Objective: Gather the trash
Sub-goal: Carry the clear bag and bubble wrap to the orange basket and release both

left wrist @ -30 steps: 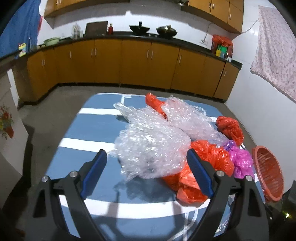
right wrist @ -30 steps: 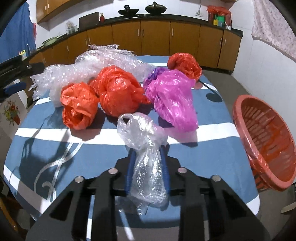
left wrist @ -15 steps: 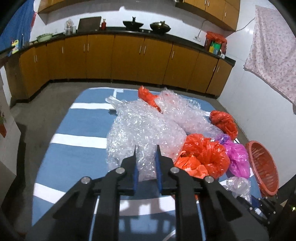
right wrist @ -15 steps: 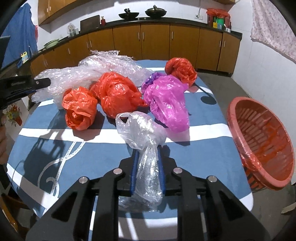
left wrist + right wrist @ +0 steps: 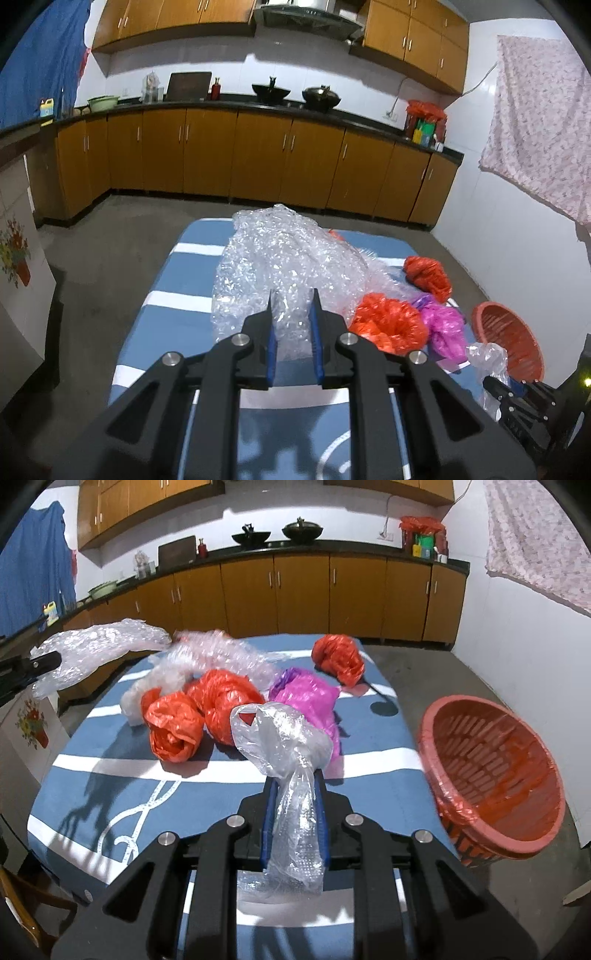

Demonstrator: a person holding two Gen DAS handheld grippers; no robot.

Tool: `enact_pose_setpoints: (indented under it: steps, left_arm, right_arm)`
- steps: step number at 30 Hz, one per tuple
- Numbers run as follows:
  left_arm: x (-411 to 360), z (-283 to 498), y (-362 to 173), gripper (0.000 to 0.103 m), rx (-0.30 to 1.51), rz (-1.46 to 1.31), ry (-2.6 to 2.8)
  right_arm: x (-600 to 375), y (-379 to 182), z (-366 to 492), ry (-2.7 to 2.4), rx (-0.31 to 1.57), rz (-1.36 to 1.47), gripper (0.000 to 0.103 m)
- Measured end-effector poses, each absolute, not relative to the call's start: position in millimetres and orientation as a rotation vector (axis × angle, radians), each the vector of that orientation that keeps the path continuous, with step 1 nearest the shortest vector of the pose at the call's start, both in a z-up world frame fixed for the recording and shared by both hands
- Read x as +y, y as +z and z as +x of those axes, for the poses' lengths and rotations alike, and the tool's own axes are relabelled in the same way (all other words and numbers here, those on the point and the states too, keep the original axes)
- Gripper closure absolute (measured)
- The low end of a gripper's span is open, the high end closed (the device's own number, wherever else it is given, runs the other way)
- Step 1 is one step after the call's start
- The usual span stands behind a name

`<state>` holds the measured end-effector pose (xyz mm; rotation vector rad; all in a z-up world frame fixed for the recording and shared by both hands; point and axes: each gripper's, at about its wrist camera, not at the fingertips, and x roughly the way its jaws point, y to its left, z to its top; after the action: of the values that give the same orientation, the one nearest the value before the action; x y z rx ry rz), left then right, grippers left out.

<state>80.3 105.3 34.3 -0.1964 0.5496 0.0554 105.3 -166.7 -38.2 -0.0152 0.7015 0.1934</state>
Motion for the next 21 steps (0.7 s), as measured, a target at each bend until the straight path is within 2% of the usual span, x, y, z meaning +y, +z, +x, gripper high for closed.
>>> enact_pose_setpoints:
  steps: [10, 21]
  left_arm:
    - [69, 64, 58, 0.087, 0.498, -0.179, -0.048]
    - [-11, 73, 50, 0.087, 0.510, -0.118, -0.220]
  right_arm:
    - [-200, -19, 95, 0.112, 0.655, 0.004, 0.083]
    - [-263, 3, 81, -0.041, 0.587, 0.029, 0.083]
